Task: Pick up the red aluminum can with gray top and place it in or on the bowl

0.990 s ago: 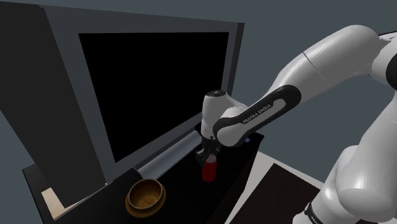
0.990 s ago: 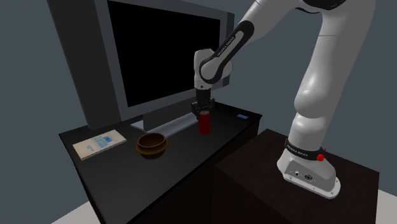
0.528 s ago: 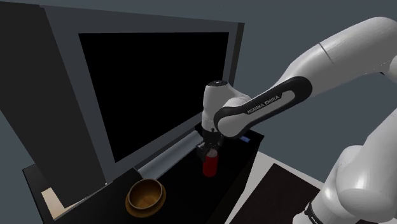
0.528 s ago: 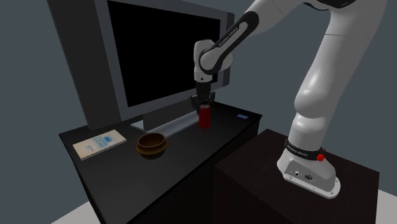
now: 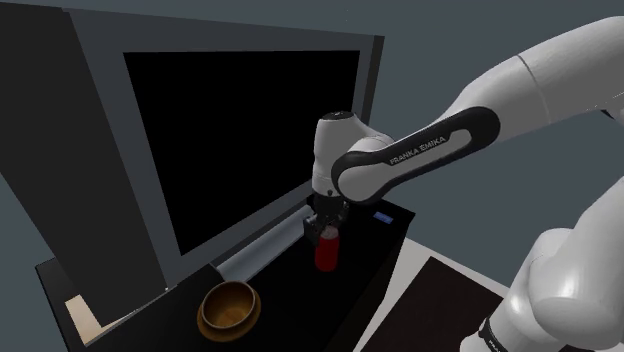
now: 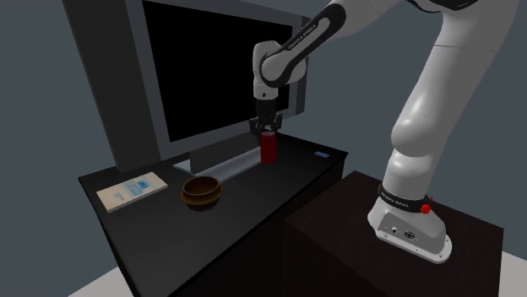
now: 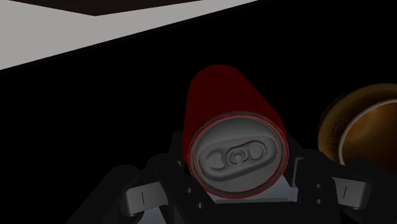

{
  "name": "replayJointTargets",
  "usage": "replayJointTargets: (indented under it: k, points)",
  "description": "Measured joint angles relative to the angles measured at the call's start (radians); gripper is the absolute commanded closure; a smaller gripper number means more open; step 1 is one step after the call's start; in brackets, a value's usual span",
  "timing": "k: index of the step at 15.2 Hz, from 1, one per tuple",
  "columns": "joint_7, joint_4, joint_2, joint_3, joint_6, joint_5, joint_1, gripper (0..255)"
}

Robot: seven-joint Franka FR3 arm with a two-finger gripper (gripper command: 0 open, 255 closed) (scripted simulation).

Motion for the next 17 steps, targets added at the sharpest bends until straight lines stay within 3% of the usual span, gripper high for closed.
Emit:
replayJointTargets:
  k: [8,17]
  points:
    - [0.178,0.279,0.216,0.073,-0.073,-0.074,0.061,255]
    - [0.355,0.686,0.499,0.105,-0.219,-0.181,0.182,255]
